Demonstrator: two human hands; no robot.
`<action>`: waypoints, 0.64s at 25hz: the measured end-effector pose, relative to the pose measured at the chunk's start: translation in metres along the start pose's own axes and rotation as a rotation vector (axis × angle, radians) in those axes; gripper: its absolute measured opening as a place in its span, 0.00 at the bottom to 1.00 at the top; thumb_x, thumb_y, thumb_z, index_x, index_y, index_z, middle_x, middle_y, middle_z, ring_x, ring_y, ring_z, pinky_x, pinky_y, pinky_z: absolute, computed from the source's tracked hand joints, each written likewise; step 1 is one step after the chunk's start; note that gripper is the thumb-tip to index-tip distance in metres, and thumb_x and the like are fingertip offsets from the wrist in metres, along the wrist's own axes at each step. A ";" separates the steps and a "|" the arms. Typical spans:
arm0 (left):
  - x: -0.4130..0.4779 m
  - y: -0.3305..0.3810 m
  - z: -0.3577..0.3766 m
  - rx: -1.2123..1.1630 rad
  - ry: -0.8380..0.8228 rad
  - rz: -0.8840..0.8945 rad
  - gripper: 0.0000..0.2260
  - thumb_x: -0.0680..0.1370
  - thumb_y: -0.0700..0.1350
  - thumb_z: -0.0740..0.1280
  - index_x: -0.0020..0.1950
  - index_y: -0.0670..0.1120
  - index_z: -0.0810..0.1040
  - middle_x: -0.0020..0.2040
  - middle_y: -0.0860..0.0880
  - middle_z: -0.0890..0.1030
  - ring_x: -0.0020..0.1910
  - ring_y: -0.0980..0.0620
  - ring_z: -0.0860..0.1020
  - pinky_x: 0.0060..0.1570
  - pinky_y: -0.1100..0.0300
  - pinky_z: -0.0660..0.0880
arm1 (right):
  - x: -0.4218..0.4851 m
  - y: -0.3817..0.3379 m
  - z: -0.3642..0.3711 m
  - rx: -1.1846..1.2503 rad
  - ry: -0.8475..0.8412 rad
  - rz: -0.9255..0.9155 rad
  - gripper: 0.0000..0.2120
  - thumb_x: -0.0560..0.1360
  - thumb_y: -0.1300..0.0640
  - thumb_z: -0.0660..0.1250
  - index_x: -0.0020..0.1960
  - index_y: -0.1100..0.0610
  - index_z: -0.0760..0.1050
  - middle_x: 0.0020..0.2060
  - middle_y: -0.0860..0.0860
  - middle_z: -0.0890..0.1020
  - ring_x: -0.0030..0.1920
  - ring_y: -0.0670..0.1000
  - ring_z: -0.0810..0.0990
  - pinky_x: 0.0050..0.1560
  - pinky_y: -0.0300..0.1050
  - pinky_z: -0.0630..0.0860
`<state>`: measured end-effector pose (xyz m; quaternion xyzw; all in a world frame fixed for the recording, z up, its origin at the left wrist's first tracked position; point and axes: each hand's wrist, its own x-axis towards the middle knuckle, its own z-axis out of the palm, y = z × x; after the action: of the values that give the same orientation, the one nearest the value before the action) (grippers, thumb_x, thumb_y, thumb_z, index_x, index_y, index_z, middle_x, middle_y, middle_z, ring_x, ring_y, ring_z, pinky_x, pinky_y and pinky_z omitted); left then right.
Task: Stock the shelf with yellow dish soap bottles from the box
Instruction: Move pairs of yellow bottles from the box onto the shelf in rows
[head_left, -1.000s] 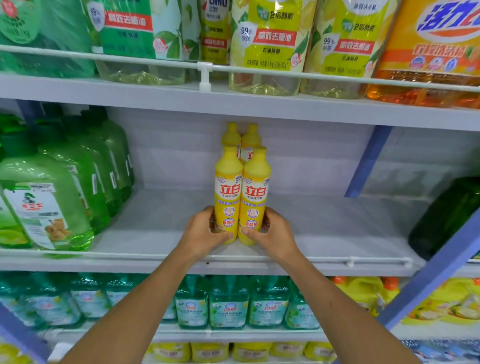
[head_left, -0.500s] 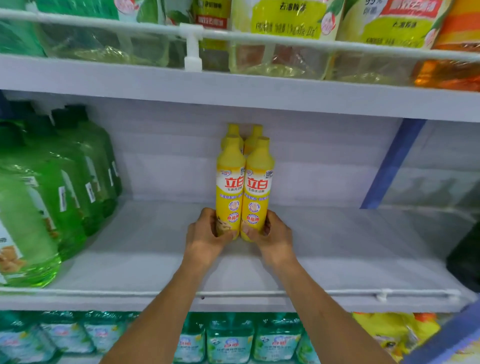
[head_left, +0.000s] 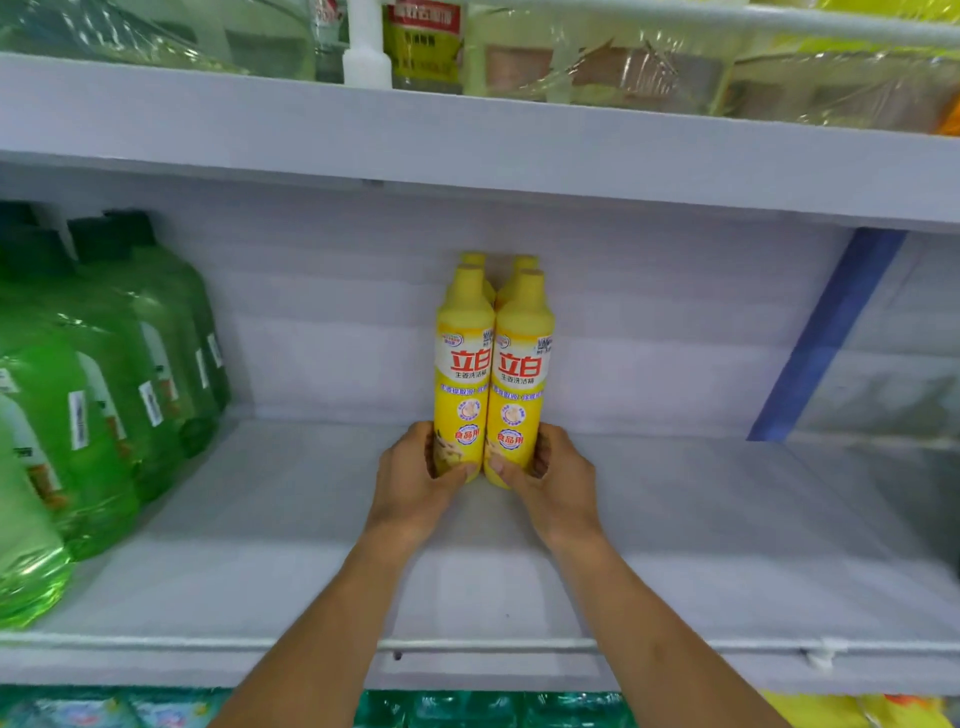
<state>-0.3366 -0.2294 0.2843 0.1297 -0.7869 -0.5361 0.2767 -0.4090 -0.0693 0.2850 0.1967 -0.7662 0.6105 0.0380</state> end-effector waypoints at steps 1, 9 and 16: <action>0.002 0.000 0.000 -0.009 0.000 0.010 0.18 0.68 0.44 0.81 0.54 0.54 0.79 0.50 0.56 0.86 0.47 0.57 0.84 0.52 0.53 0.83 | 0.002 -0.001 0.000 -0.012 0.002 -0.014 0.20 0.68 0.54 0.81 0.54 0.45 0.76 0.49 0.41 0.85 0.47 0.38 0.84 0.48 0.32 0.79; 0.011 -0.004 0.002 -0.025 -0.003 0.033 0.17 0.68 0.44 0.80 0.55 0.50 0.82 0.49 0.55 0.86 0.47 0.56 0.85 0.52 0.51 0.83 | 0.011 0.002 0.000 -0.063 -0.003 -0.056 0.20 0.69 0.53 0.81 0.57 0.46 0.77 0.49 0.39 0.84 0.48 0.35 0.83 0.47 0.27 0.77; 0.011 -0.003 0.003 -0.009 0.000 0.036 0.17 0.69 0.43 0.80 0.53 0.55 0.80 0.50 0.55 0.86 0.48 0.58 0.84 0.52 0.55 0.82 | 0.012 0.004 0.002 -0.082 0.005 -0.051 0.22 0.69 0.50 0.80 0.60 0.51 0.79 0.53 0.45 0.85 0.51 0.42 0.84 0.53 0.38 0.81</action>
<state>-0.3475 -0.2341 0.2842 0.1144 -0.7867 -0.5345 0.2868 -0.4209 -0.0737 0.2844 0.2128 -0.7852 0.5780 0.0633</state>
